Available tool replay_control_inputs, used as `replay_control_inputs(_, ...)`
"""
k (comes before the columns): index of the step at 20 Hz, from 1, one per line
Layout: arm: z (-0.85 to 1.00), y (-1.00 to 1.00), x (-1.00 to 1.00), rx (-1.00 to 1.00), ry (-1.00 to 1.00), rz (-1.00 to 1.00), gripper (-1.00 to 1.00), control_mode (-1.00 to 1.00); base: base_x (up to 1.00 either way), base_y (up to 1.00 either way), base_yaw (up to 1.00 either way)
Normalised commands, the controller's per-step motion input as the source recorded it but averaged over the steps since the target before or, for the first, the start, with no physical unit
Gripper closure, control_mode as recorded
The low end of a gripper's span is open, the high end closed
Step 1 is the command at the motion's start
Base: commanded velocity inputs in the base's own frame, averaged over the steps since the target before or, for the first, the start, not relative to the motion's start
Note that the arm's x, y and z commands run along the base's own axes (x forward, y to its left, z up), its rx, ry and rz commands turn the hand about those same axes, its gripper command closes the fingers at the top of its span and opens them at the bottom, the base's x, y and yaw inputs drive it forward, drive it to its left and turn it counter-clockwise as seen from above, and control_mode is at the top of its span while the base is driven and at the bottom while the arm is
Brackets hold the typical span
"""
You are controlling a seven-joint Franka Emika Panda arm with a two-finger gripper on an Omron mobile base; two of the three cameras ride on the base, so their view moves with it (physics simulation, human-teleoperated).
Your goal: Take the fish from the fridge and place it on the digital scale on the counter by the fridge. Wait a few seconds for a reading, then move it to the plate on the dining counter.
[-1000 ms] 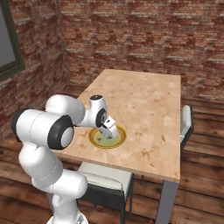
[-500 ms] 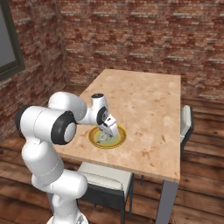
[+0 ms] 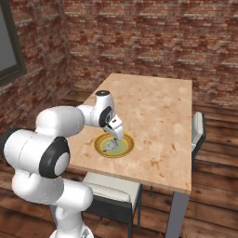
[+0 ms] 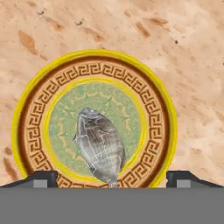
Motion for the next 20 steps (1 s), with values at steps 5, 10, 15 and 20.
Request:
replay_control_inputs(5, 1.0, 0.0, -0.95, 0.1, -0.11, -0.03, -1.0, -1.0, 0.0, 0.0, 0.0)
replay_control_inputs(10, 1.0, 0.0, -0.98, 0.12, 0.0, 0.0, -1.0, -1.0, 0.0, 0.0, 0.0)
replay_control_inputs(15, 1.0, 0.12, -0.92, 0.09, 0.05, 0.0, -1.0, -1.0, 0.0, 0.0, 0.0)
replay_control_inputs(20, 0.71, 0.38, -0.88, 0.0, 0.08, 0.0, -1.0, -1.0, 0.0, 0.0, 0.0)
